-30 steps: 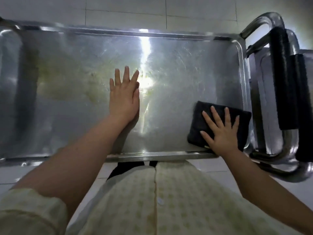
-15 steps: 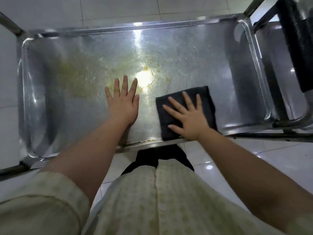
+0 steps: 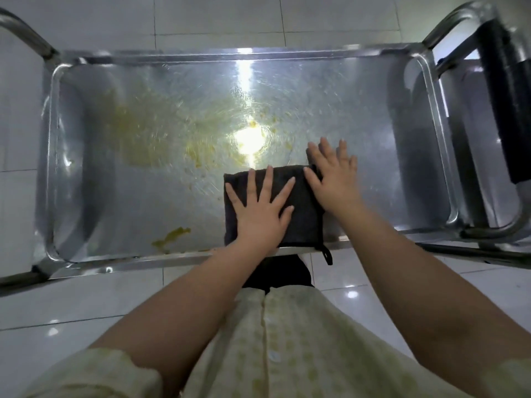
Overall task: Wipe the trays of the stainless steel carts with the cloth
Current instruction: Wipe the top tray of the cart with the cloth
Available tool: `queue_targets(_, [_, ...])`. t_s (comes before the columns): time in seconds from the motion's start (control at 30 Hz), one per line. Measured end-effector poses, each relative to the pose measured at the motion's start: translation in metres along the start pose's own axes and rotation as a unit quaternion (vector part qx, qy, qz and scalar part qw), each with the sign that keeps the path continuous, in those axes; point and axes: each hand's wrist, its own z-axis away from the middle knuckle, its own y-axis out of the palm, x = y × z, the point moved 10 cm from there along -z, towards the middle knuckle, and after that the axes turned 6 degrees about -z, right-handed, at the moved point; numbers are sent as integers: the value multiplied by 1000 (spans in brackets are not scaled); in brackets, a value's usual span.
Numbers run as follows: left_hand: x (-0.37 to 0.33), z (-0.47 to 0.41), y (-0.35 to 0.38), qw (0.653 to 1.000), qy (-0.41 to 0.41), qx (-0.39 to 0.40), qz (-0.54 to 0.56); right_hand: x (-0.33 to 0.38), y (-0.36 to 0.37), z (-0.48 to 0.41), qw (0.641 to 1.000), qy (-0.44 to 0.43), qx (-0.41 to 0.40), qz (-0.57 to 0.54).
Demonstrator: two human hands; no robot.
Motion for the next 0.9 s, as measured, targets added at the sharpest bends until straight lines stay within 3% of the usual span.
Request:
queue_targets(0.17, [6,2,3,999,-27,-24,-21,-14,-11,-59,1000,13,1,24])
queue_targets(0.37, [12,-10,-4,998,-50,-30,-22,-22,-6,-67,999,-1,-13,49])
queue_targets(0.5, [54,-73,-21,995,-94,-43,-14,-25,-5,-70,998,-1,-25,50])
queue_targets(0.7, [84,-163,-46,996,-75,-28,-27,-26,-1,-71,998,-4,-37,55])
queue_targets(0.9, [63,-124,-35,995,-91,-47,-16,-27,0,-73,999,0,-24,36])
